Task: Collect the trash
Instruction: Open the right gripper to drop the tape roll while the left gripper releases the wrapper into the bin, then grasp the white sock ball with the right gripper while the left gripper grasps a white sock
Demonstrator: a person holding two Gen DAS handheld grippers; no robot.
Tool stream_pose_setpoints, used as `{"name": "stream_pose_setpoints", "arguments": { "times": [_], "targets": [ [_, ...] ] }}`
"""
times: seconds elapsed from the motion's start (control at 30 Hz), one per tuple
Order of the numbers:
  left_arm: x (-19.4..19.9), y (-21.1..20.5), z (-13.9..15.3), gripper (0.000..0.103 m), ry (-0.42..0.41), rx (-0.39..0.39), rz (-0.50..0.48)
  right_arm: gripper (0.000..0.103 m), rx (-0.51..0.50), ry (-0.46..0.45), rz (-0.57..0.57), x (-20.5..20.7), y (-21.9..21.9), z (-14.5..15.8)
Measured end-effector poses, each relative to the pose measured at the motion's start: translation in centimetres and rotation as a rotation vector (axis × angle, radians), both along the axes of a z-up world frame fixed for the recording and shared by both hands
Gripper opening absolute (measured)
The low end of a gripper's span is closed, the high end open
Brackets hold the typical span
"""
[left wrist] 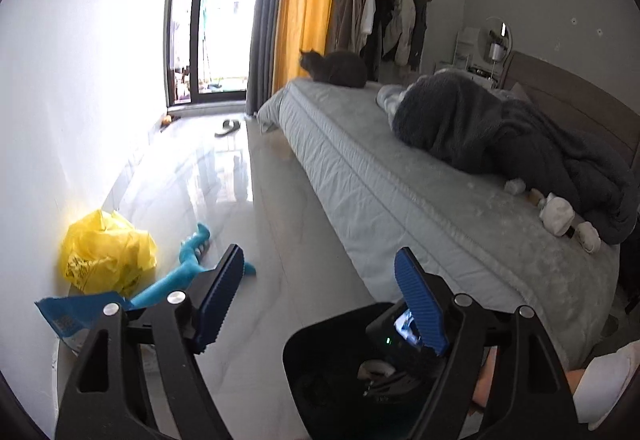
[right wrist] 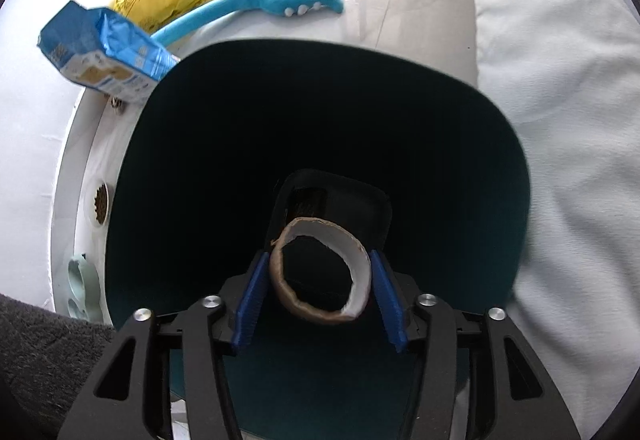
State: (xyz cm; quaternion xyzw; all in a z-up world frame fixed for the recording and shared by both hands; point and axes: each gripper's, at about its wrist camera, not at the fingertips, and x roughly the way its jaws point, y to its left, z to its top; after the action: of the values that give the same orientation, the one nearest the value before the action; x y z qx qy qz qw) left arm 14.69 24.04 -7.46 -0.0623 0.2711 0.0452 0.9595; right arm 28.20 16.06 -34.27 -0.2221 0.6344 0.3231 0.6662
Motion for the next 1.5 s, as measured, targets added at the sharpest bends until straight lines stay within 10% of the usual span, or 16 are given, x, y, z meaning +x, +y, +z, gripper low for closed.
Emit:
{"name": "stream_pose_setpoints", "arguments": {
  "times": [0.33,0.9,1.5],
  "targets": [
    [-0.4,0.0,2.4,0.093,-0.095,-0.005,0.031,0.085,0.057,-0.081,0.018,-0.2,-0.2,2.9],
    [0.8,-1.8,5.3,0.095,-0.127,0.022,0.090,0.086,0.277,-0.316,-0.031,0.9,-5.0,14.0],
    [5.1,-9.8,5.6,0.095,-0.091,-0.039,-0.077,0.086,0.395,-0.563,-0.172,1.8,-16.7,22.6]
  ]
}}
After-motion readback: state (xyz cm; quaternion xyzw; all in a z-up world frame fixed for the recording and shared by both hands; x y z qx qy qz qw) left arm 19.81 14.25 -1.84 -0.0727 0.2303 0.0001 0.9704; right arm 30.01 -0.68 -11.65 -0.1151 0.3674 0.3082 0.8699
